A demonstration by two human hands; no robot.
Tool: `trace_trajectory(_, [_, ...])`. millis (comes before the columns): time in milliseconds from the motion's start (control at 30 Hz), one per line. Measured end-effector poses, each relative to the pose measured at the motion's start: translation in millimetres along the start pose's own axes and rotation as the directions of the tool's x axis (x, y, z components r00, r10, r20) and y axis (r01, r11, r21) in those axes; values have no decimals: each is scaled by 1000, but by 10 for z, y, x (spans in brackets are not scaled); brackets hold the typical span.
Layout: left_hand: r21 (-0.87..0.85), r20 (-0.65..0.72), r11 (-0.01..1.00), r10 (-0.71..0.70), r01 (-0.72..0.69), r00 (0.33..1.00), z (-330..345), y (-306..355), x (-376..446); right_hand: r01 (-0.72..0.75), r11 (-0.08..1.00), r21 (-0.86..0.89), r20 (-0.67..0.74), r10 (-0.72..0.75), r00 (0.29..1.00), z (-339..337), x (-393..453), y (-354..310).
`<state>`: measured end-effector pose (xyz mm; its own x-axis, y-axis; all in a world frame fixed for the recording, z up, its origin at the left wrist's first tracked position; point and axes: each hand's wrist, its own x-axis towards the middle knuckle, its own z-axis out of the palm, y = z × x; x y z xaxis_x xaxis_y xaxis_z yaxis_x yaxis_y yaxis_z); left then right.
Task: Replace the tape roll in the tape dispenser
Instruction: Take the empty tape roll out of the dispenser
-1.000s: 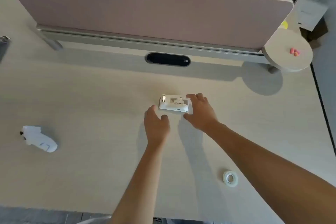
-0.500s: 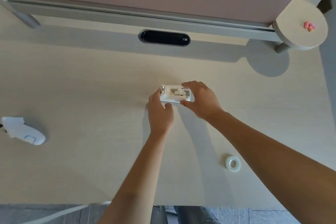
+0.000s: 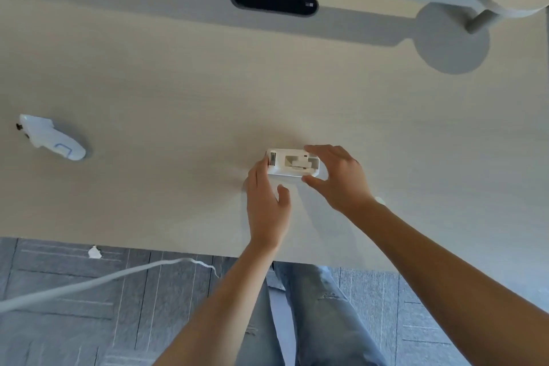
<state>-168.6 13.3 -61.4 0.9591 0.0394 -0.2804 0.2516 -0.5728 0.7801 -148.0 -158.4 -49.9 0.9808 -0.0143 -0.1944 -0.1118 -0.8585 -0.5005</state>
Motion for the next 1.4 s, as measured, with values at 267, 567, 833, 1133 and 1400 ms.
trace_trajectory(267, [126,-6,980,154,-152,988,27,-437,-413,65,997,28,-40,-64,997,210,-435,91])
trace_trajectory(567, [210,-128,937,308,-278,943,239,-778,-412,123,992,-2,-79,-123,989,245,-437,110])
trace_trajectory(833, [212,-185,894,434,-395,882,319,-893,-464,170,979,-116,-207,-192,959,467,-549,180])
trace_trajectory(1133, [411,-178,780,577,-472,797,435,-1010,-434,145,976,-164,-318,-191,929,754,-723,129])
trace_trajectory(1400, [439,-171,750,610,-494,774,384,-989,-489,118,975,189,-337,-49,940,715,-798,39])
